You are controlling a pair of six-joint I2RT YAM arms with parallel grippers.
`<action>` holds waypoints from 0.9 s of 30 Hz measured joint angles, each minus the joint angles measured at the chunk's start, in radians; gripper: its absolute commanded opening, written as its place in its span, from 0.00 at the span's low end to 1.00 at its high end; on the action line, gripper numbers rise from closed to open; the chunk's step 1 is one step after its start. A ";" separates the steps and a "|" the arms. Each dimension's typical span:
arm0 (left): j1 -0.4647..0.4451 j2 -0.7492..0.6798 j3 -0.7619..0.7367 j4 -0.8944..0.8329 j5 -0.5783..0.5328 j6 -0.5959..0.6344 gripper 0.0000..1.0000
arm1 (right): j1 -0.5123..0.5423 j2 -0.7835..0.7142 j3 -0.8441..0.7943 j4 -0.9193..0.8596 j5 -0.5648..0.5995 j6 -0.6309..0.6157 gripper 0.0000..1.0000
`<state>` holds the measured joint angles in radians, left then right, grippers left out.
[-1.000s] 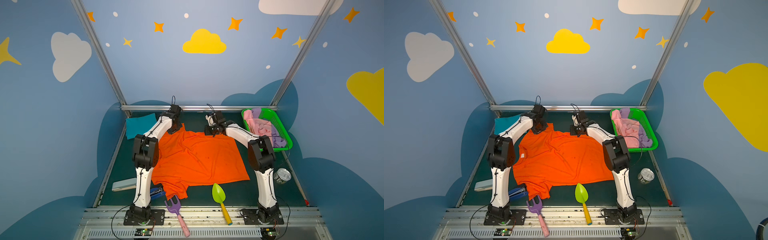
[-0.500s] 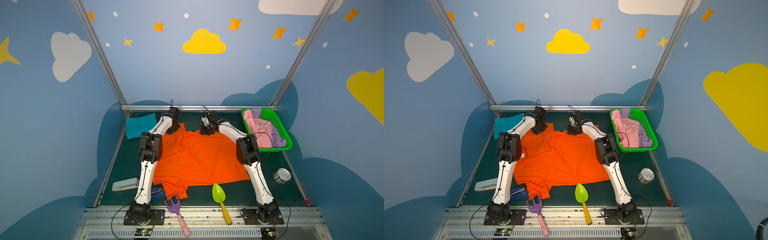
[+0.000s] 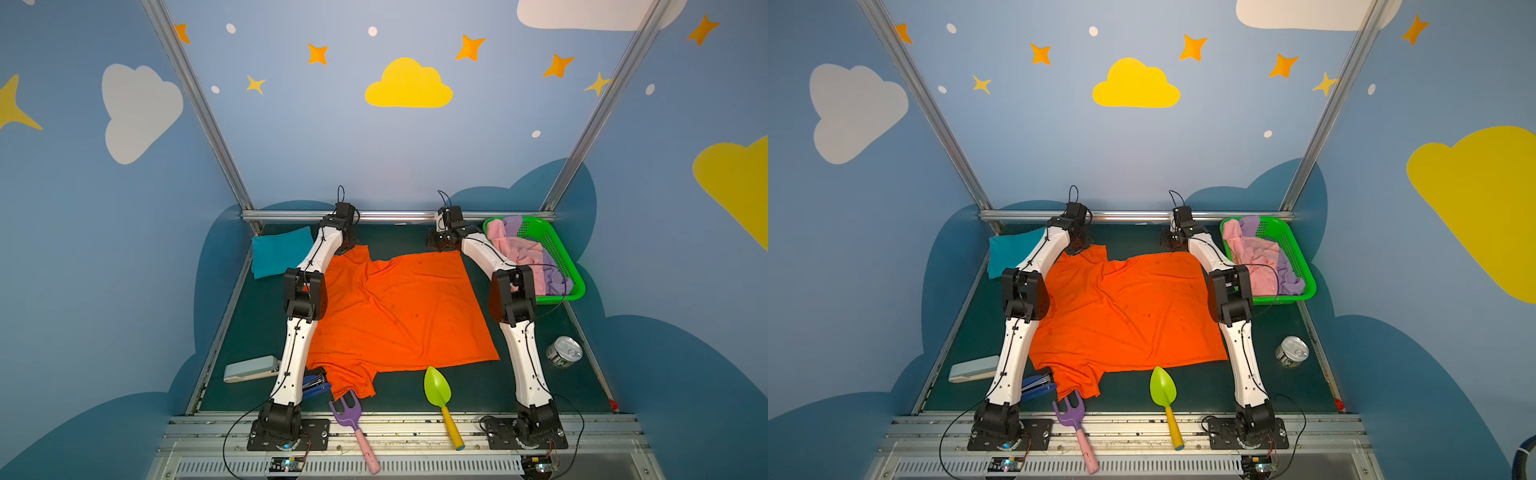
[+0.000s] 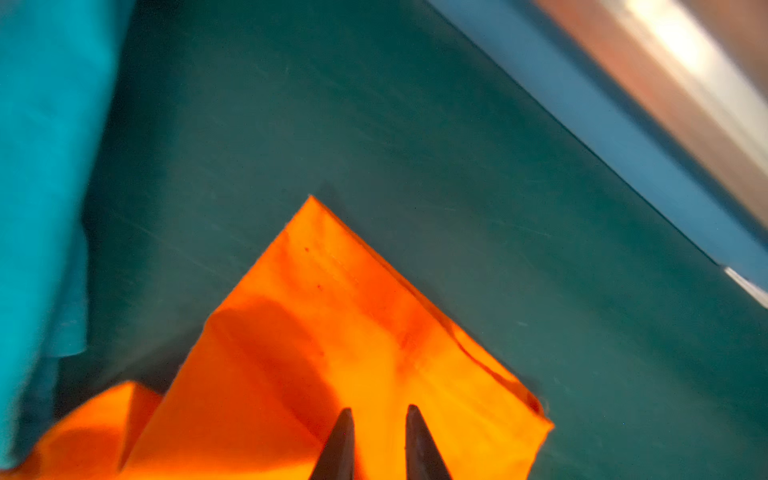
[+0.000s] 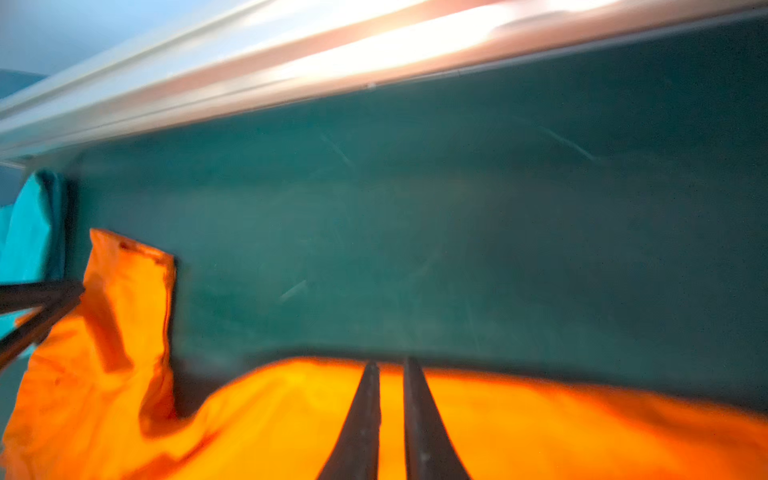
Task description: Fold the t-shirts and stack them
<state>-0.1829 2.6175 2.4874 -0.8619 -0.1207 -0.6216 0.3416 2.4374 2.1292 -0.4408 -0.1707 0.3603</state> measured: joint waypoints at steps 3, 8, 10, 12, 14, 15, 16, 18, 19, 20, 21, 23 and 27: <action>-0.016 -0.080 -0.107 0.013 0.003 0.007 0.42 | 0.023 -0.159 -0.202 0.019 0.016 -0.019 0.19; -0.069 -0.150 -0.217 0.052 0.003 0.007 0.37 | 0.059 -0.325 -0.417 0.033 0.021 -0.024 0.02; -0.088 -0.145 -0.225 0.054 0.003 0.004 0.37 | 0.061 -0.340 -0.445 0.012 0.022 -0.017 0.00; -0.103 -0.136 -0.229 0.050 0.002 -0.002 0.42 | 0.059 -0.339 -0.449 -0.043 0.029 -0.003 0.00; -0.107 -0.119 -0.224 0.049 -0.005 -0.004 0.50 | 0.059 -0.338 -0.444 -0.117 0.033 0.008 0.00; -0.106 -0.102 -0.209 0.043 -0.012 -0.002 0.55 | 0.058 -0.338 -0.442 -0.148 0.033 0.011 0.00; -0.103 -0.083 -0.187 0.038 -0.021 -0.003 0.57 | 0.057 -0.338 -0.440 -0.170 0.032 0.015 0.00; -0.097 -0.025 -0.124 0.029 -0.042 -0.002 0.53 | 0.056 -0.338 -0.440 -0.207 0.029 0.021 0.00; -0.094 -0.001 -0.098 0.027 -0.052 0.003 0.47 | 0.056 -0.338 -0.440 -0.218 0.028 0.023 0.00; -0.093 0.016 -0.063 0.019 -0.068 0.004 0.42 | 0.056 -0.338 -0.441 -0.228 0.025 0.025 0.00; -0.093 0.032 -0.034 0.014 -0.072 0.004 0.41 | 0.056 -0.338 -0.443 -0.235 0.021 0.026 0.00; -0.091 0.073 0.024 0.010 -0.082 0.005 0.35 | 0.056 -0.338 -0.447 -0.241 0.016 0.029 0.00; -0.080 0.124 0.108 0.006 -0.082 0.007 0.04 | 0.056 -0.338 -0.452 -0.260 0.009 0.029 0.00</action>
<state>-0.2634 2.7419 2.5958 -0.8555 -0.2028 -0.6144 0.3973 2.0998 1.6772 -0.7006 -0.1616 0.3889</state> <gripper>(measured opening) 0.120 0.047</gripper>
